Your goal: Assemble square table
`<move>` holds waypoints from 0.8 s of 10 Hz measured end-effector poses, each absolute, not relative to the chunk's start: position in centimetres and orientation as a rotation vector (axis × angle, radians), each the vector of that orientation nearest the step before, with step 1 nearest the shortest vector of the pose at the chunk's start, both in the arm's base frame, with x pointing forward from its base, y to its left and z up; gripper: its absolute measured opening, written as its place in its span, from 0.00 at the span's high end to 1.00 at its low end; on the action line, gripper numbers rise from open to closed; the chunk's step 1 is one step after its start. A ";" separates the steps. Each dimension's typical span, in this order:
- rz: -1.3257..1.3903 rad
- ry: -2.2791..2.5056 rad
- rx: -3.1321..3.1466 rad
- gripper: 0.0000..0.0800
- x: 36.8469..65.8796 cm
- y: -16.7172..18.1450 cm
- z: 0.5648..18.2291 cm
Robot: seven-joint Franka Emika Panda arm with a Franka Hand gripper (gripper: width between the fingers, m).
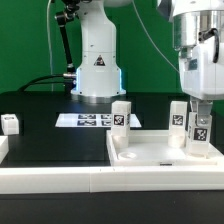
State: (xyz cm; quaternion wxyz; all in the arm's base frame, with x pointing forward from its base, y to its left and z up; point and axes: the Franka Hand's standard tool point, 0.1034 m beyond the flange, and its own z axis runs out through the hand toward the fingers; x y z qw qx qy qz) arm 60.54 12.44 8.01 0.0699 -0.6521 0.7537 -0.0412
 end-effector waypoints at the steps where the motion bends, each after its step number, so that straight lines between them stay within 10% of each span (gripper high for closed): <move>1: -0.123 2.228 -2.015 0.43 60.5 12.4 8.0; 3: -0.134 2.046 -2.214 0.20 60.7 12.5 8.2; 8: -0.188 1.523 -2.619 0.19 61.0 12.5 8.2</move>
Offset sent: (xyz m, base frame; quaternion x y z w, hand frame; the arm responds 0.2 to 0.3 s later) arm 0.0077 0.0135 0.0035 0.0109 -0.0187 -0.2914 0.9564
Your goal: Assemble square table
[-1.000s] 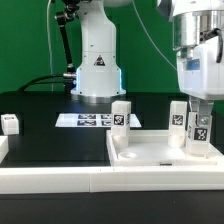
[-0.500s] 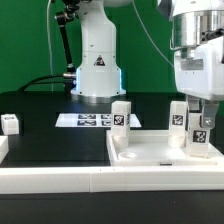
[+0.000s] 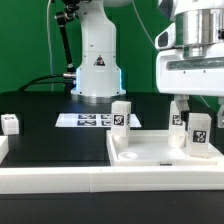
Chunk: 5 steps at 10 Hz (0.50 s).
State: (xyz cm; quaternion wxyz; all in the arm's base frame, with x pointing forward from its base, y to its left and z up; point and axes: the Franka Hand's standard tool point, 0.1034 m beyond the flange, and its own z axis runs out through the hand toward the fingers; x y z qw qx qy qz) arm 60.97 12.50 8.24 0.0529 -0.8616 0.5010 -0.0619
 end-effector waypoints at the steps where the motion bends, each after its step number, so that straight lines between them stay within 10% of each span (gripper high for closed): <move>1: -0.191 1.419 -2.687 0.19 60.9 12.5 8.2; 5: -0.215 0.962 -2.924 0.19 61.2 12.5 8.5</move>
Offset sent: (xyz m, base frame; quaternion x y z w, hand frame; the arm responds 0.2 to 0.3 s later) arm 0.0077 0.0076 0.0035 -0.0161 -0.0097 -0.2517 0.9676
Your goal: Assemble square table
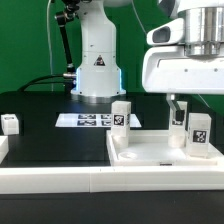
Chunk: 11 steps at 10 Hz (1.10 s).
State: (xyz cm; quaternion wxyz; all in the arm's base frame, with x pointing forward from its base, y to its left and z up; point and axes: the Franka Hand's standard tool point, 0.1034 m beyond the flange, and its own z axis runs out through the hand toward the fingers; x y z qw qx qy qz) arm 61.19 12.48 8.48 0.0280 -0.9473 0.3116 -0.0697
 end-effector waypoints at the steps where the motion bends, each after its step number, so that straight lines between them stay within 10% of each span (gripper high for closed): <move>1: -0.218 0.905 -2.946 0.19 61.2 12.4 8.5; 8: -0.244 0.240 -3.135 0.19 61.5 11.7 8.6; 11: -0.244 0.259 -3.133 0.47 61.5 11.6 8.6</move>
Offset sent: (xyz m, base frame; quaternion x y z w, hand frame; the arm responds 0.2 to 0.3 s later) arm 0.0046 0.0033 0.0044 -0.0148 -0.0075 -0.2085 0.9779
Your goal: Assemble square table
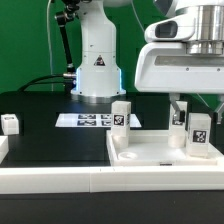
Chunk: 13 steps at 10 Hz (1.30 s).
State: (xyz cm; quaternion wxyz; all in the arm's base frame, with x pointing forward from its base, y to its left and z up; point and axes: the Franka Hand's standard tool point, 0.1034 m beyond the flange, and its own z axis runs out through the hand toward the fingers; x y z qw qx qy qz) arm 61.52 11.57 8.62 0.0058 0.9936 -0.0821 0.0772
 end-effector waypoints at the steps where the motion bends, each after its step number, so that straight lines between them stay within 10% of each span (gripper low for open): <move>1: 0.242 -0.293 3.109 0.64 61.5 11.6 8.6; 13: 0.249 -1.838 2.639 0.64 61.0 11.8 8.4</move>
Offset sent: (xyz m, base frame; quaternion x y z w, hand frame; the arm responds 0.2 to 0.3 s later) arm 0.0000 0.0000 0.0000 0.0000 0.0000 0.1296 0.9916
